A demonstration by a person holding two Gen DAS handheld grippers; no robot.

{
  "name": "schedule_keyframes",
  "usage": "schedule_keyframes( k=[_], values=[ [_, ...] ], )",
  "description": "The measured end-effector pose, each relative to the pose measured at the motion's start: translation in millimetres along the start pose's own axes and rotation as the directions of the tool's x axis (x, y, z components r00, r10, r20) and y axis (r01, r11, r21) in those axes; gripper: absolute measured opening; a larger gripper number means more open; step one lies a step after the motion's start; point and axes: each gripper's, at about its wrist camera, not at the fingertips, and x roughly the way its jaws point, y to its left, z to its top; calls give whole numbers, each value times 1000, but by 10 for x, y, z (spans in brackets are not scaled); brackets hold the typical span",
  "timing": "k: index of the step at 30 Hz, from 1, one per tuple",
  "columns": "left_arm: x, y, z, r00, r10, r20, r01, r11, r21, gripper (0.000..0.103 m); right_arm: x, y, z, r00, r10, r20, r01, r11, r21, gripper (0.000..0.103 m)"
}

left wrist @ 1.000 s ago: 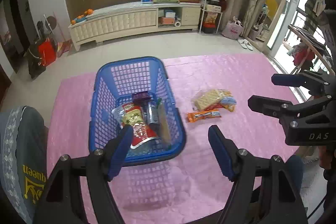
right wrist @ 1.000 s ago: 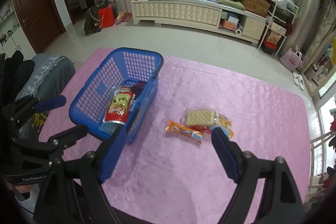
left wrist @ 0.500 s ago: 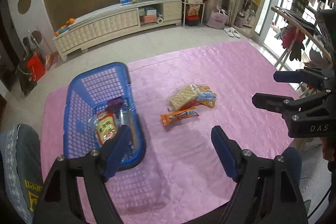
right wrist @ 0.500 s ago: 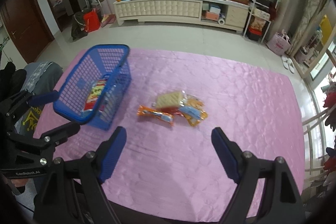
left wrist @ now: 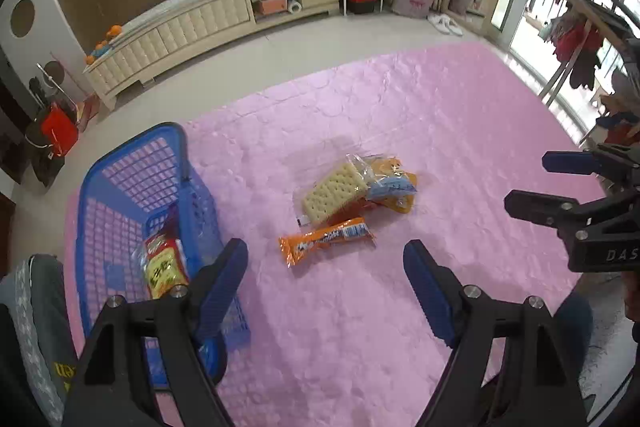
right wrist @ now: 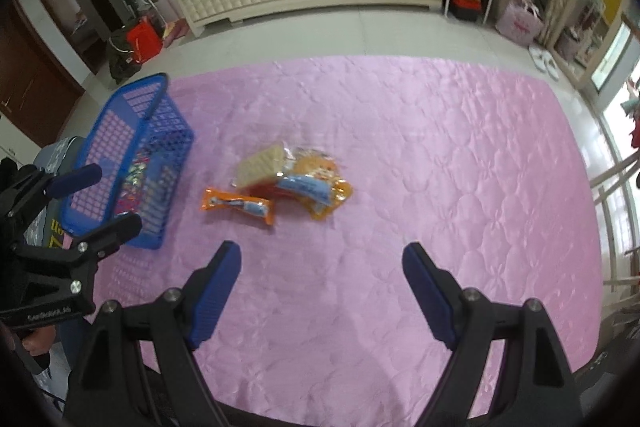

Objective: Organize snacks
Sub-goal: 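Withdraw both tools from the basket toward the cracker and bun pile, then grasp the bread bun bag with the right tool while the left tool grasps the cracker pack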

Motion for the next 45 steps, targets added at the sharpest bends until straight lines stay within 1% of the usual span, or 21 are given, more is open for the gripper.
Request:
schedule_keyframes(
  k=[4,6,10,14,16,20,22,25,27,34,36,38,39,40,41,43,45],
  values=[
    [273,-27,135,999,9,-40,-8,1000,27,79,230,-181,87,999,26,-39,-24,998,55,86],
    [387,-13,184,998,13,-58,-11,1000,26,79,367,-252,133,997,44,-64,-39,996,75,86],
    [602,70,266,995,-15,-98,11,999,-41,79,626,-325,235,992,68,-102,-58,993,101,86],
    [782,158,310,993,-28,-113,18,996,-93,79,860,-343,339,987,101,-126,-85,989,122,86],
    [867,178,337,992,-21,-124,9,995,-100,79,962,-342,400,986,97,-137,-80,989,124,86],
    [1003,265,394,990,-26,-141,3,988,-154,79,1179,-345,512,984,82,-156,-62,990,130,86],
    [1053,292,398,989,-20,-148,-4,987,-163,79,1296,-363,566,983,72,-169,-49,989,136,86],
    [1085,307,395,989,-3,-145,-19,988,-150,79,1467,-323,625,978,67,-197,-42,991,128,86],
    [1096,322,393,989,-4,-147,-17,990,-140,79,1545,-284,668,975,81,-208,-55,991,125,86],
    [1080,400,351,989,-17,-145,-4,990,-144,79,1708,-58,776,971,46,-235,-33,998,58,86],
    [1074,392,331,989,-26,-145,6,991,-135,79,1754,3,776,969,26,-244,-20,999,27,86],
    [1058,376,319,989,-16,-145,-2,993,-122,79,1784,33,770,971,-1,-240,1,1000,0,86],
    [1058,364,320,989,-12,-147,-6,993,-117,79,1789,43,767,973,-11,-231,9,1000,-9,85],
    [1058,359,315,989,-9,-149,-8,993,-115,79,1787,46,760,975,-12,-221,9,1000,-17,81],
    [1072,360,324,989,-10,-151,-7,993,-115,79,1773,29,748,977,2,-214,-6,1000,-15,64],
    [1069,357,324,988,-11,-151,-7,993,-119,79,1742,0,735,979,5,-204,-9,1000,-17,60],
    [1083,368,329,988,-14,-156,-5,992,-124,79,1699,-40,710,980,5,-200,-11,999,-30,59]
  ],
)
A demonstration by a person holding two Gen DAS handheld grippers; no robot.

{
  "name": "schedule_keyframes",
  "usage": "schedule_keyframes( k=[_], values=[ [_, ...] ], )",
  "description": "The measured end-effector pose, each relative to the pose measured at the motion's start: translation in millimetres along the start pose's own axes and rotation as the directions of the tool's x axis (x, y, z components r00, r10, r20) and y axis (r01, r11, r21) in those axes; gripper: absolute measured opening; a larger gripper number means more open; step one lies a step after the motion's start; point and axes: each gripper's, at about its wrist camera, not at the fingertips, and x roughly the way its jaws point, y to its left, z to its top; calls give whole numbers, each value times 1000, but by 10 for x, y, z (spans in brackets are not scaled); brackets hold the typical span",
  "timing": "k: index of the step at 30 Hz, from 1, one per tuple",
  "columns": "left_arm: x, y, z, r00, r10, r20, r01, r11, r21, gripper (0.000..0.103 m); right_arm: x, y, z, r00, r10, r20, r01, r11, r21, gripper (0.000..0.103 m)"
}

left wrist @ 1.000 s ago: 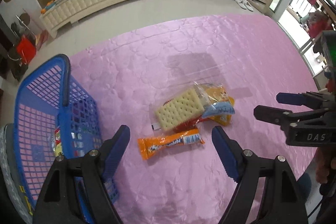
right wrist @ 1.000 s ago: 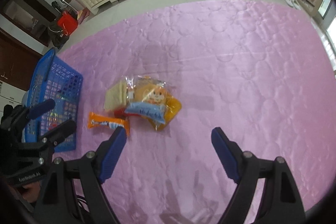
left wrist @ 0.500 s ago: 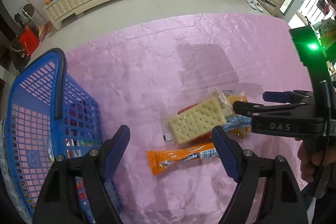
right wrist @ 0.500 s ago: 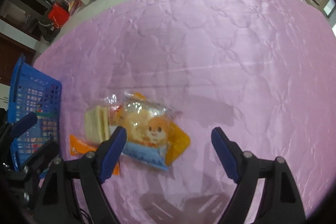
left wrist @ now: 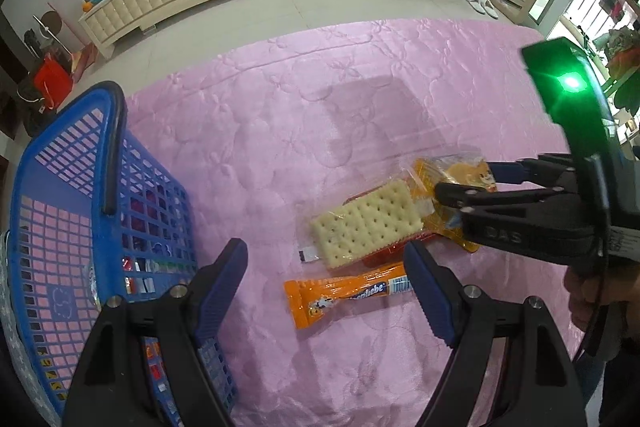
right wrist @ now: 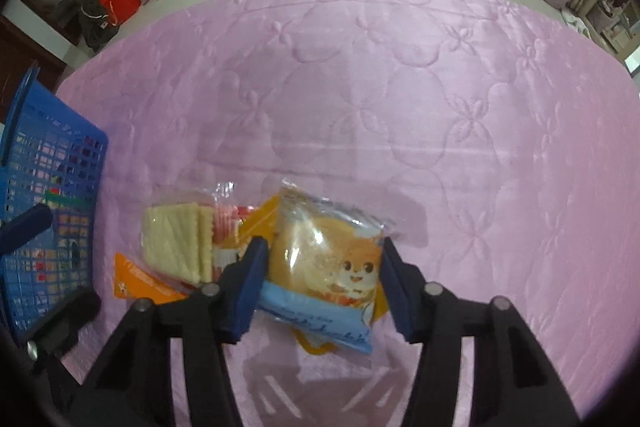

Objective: Organize snacks
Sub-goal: 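Grasp the bread bun bag with the right tool while the left tool grasps the cracker pack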

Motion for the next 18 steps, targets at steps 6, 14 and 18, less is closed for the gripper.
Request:
schedule_keyframes(
  k=[6,14,18],
  values=[
    [-2,-110,29,1000,11,-8,-11,999,31,79,-335,-298,-179,998,12,66,-13,1000,21,59],
    [-55,-428,165,997,66,43,-75,956,283,79,-648,-567,-489,987,99,127,-107,993,54,59],
    [61,-556,186,995,95,31,-99,895,435,79,-727,-649,-603,981,124,149,-134,989,61,59]
  ],
)
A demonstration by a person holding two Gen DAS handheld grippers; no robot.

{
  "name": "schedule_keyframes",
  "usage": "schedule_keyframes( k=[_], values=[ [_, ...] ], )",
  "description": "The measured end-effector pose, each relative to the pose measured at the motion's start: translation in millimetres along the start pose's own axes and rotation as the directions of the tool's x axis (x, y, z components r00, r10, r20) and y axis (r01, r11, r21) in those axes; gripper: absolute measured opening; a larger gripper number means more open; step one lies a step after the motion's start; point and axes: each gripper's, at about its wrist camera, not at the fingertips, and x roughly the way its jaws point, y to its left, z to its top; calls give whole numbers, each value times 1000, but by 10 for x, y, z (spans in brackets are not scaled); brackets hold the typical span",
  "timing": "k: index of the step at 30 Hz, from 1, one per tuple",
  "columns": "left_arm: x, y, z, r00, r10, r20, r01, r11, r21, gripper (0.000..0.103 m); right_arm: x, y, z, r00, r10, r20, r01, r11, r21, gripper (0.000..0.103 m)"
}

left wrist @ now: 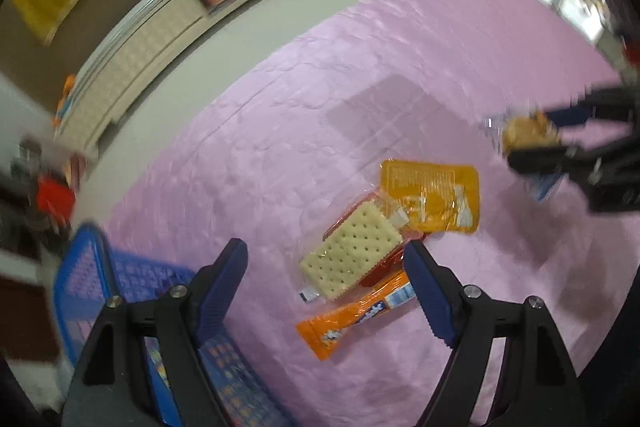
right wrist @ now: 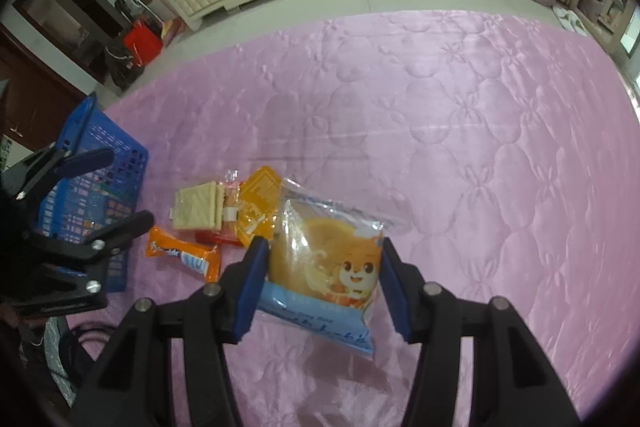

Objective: Organize snacks
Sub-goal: 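Grasp the bread bun bag with the right tool while the left tool grasps the cracker pack, then carry the cracker pack and bun bag over the blue basket with both tools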

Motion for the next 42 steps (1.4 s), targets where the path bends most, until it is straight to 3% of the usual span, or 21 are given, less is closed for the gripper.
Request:
schedule_keyframes(
  k=[6,14,21,24,25,26,27,34,42],
  values=[
    [227,-179,40,998,20,-60,-10,987,160,79,71,-18,-88,998,61,23,-61,998,-19,59],
    [528,-225,32,988,-10,-155,44,975,219,79,344,261,66,995,96,2,-95,994,-55,59],
    [808,-212,123,977,6,-215,63,949,310,79,407,163,83,991,132,3,-132,990,-45,59],
    [922,-210,133,968,-21,-249,100,946,309,78,398,96,55,990,138,6,-137,990,-42,59],
    [916,-201,145,968,-39,-247,115,947,300,70,394,71,48,991,136,8,-136,990,-40,59],
    [907,-191,150,966,-73,-249,146,947,288,53,393,60,45,991,137,9,-136,990,-39,59],
    [898,-187,156,964,-84,-251,155,948,279,50,390,45,37,991,136,10,-136,990,-37,59],
    [730,-297,38,980,-42,-196,97,955,279,46,301,127,-18,993,118,11,-117,993,-32,59],
    [125,-293,-55,996,-38,-78,53,978,201,46,-66,412,-89,995,81,54,-77,995,-60,59]
  ],
)
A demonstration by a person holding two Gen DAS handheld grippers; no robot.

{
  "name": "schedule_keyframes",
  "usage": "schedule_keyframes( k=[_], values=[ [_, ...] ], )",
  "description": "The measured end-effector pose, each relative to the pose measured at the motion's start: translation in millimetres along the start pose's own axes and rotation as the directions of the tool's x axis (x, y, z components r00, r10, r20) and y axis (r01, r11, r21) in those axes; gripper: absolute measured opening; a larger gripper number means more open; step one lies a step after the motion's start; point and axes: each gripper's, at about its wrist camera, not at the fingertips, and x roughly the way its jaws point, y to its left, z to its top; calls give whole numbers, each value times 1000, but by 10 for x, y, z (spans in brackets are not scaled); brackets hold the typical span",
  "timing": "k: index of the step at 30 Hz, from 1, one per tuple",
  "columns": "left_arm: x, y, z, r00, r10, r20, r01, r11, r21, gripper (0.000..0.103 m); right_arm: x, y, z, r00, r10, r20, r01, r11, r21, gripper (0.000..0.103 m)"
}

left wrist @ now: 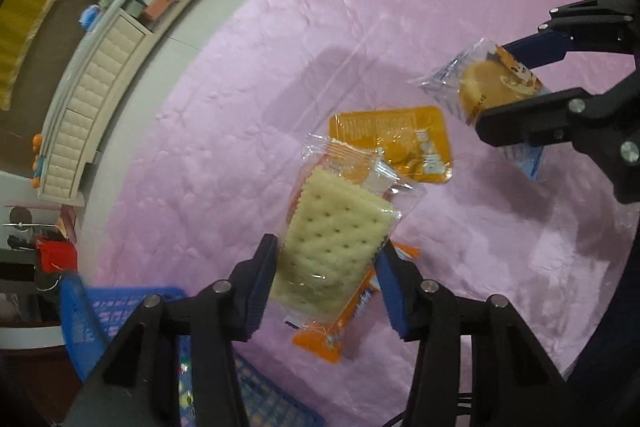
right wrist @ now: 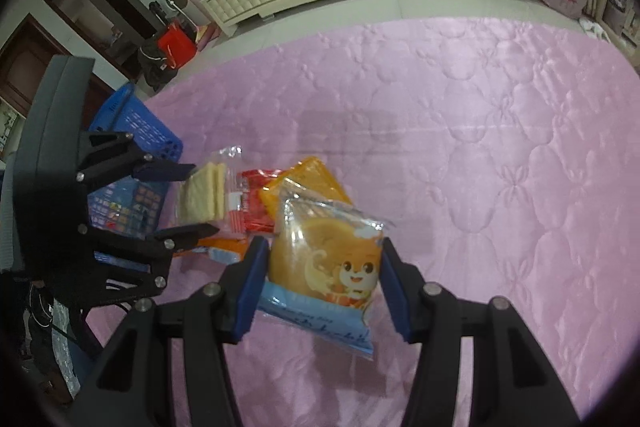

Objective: Organize snacks
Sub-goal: 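Carry the cracker pack and bun bag over the blue basket with both tools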

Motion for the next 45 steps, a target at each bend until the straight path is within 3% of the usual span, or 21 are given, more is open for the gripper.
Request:
schedule_keyframes(
  k=[15,26,35,45],
  values=[
    [-1182,-68,-692,974,72,215,-33,983,-182,46,-709,890,-295,989,-109,101,121,985,-124,59],
    [-1857,-35,-1210,934,109,339,-29,972,-231,46,-1059,1501,-456,980,-126,154,154,971,-183,59],
    [-2172,237,-1762,913,167,371,-46,949,-313,46,-1038,2059,-415,979,-104,175,148,954,-259,59],
    [-2216,620,-2326,917,187,353,-31,913,-406,46,-742,2626,-257,988,-33,148,80,944,-319,59]
  ],
)
